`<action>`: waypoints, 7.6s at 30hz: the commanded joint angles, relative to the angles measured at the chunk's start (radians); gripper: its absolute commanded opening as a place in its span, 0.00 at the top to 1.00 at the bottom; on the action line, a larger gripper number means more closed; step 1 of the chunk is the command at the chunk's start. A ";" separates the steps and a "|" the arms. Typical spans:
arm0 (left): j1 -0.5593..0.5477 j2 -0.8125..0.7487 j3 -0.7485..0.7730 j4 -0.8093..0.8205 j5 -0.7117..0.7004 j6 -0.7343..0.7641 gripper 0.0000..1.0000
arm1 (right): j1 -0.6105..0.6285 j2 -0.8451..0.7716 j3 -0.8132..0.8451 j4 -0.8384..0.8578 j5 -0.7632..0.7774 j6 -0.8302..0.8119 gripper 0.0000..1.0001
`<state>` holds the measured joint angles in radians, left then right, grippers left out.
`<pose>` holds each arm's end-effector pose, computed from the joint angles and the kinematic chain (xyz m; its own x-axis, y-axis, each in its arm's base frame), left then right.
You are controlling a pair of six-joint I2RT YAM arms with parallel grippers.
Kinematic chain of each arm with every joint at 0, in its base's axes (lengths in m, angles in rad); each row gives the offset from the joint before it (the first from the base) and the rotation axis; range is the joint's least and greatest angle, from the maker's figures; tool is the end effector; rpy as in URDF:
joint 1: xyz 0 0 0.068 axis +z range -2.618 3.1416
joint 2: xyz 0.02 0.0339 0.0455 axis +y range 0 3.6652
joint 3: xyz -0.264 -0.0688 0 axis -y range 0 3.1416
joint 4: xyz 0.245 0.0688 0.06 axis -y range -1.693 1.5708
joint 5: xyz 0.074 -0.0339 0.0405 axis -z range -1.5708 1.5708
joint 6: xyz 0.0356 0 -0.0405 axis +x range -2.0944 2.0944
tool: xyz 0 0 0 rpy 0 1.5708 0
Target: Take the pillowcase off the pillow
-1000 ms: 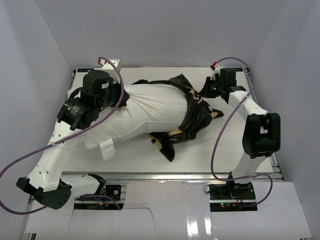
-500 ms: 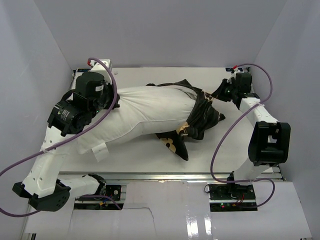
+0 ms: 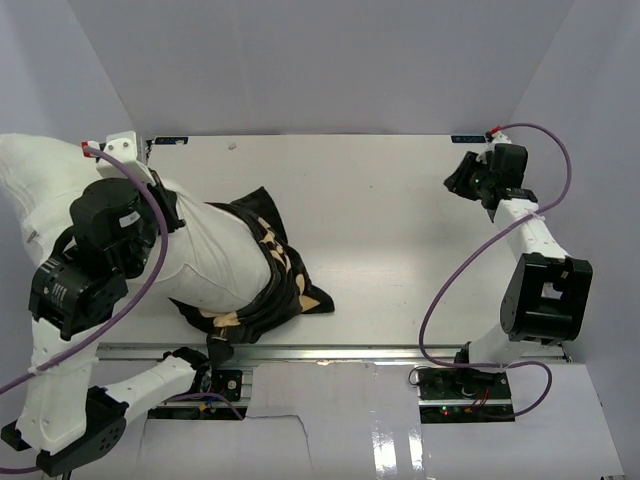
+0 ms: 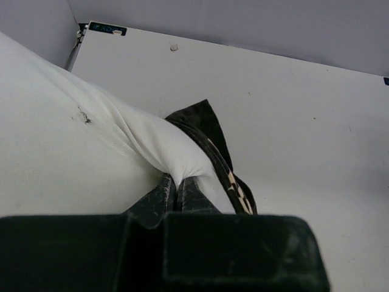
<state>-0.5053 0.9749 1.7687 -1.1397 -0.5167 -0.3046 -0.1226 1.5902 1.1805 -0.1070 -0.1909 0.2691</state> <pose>0.0956 -0.0328 0.5132 -0.2873 -0.1391 -0.9477 -0.0754 0.9896 -0.1224 0.3665 -0.0384 0.2811 -0.4843 0.3227 -0.8132 0.0883 0.9428 0.3215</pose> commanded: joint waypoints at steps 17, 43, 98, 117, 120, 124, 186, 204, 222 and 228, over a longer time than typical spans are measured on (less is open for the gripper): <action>-0.001 0.122 -0.114 0.270 0.153 -0.080 1.00 | 0.759 -0.451 -0.670 0.515 -0.213 0.102 0.19; -0.001 0.143 -0.229 0.342 0.101 -0.047 1.00 | 0.611 -0.137 -0.597 0.397 0.499 0.211 0.92; 0.001 0.246 -0.029 0.316 -0.139 -0.071 1.00 | -0.086 -0.176 -0.260 0.196 0.174 0.113 0.92; 0.005 0.298 0.182 0.213 -0.387 -0.044 1.00 | -0.166 -0.406 -0.286 0.007 0.443 0.101 0.92; 0.004 0.282 0.167 0.210 -0.394 -0.053 1.00 | -0.167 -0.437 -0.277 -0.006 0.413 0.091 0.92; 0.004 0.274 0.083 0.210 -0.430 -0.074 1.00 | -0.167 -0.493 -0.304 -0.008 0.358 0.085 0.92; -0.104 0.861 -0.066 0.462 0.324 -0.111 0.19 | -0.167 -0.697 -0.581 0.032 0.008 0.065 0.92; 0.016 0.950 0.003 0.520 0.464 -0.099 0.17 | -0.155 -0.713 -0.656 0.145 -0.111 0.125 0.92; -0.315 0.414 -0.231 0.540 0.313 -0.103 0.02 | 0.342 -0.720 -0.372 -0.235 0.143 0.016 0.10; -0.322 0.185 -0.520 0.594 0.352 -0.093 0.02 | 0.563 -0.814 -0.378 -0.273 0.114 0.008 0.10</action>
<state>-0.8242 1.2030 1.3464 -0.5598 -0.1730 -0.3908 0.3717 0.8284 0.7757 -0.3367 -0.0853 0.3012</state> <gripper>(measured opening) 0.976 0.900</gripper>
